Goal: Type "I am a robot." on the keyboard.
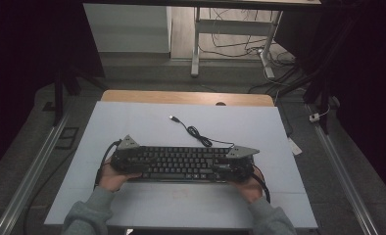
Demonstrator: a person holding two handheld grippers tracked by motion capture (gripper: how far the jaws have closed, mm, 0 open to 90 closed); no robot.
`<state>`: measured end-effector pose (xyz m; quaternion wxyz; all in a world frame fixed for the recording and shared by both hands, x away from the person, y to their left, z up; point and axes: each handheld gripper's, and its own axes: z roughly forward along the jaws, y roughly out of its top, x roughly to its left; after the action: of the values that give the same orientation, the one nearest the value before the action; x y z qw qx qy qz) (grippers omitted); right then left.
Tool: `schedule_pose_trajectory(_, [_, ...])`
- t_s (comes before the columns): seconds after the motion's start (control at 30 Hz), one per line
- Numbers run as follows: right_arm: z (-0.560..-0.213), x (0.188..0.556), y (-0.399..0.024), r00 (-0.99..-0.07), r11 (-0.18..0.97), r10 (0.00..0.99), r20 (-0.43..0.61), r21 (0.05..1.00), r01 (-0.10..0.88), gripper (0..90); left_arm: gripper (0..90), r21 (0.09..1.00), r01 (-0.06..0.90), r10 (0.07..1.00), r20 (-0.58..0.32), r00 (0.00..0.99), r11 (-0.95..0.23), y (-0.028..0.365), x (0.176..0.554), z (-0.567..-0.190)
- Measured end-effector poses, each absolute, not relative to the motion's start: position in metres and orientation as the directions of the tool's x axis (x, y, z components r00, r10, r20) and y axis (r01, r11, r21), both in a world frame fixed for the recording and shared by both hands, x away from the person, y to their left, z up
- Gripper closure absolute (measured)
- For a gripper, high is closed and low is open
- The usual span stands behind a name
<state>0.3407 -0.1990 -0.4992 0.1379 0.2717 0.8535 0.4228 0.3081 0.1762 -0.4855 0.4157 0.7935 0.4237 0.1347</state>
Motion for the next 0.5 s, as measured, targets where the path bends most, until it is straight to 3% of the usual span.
schedule_pose_trajectory(0.5, [-0.4978, 0.3406, -0.1977, -0.816, 0.489, 0.578, -0.011, 0.805, 0.335, 54.8, 32.9, 0.761, 0.572, 0.781, -0.144, 0.608, -0.305, 0.1785, 0.3059, -0.4897])
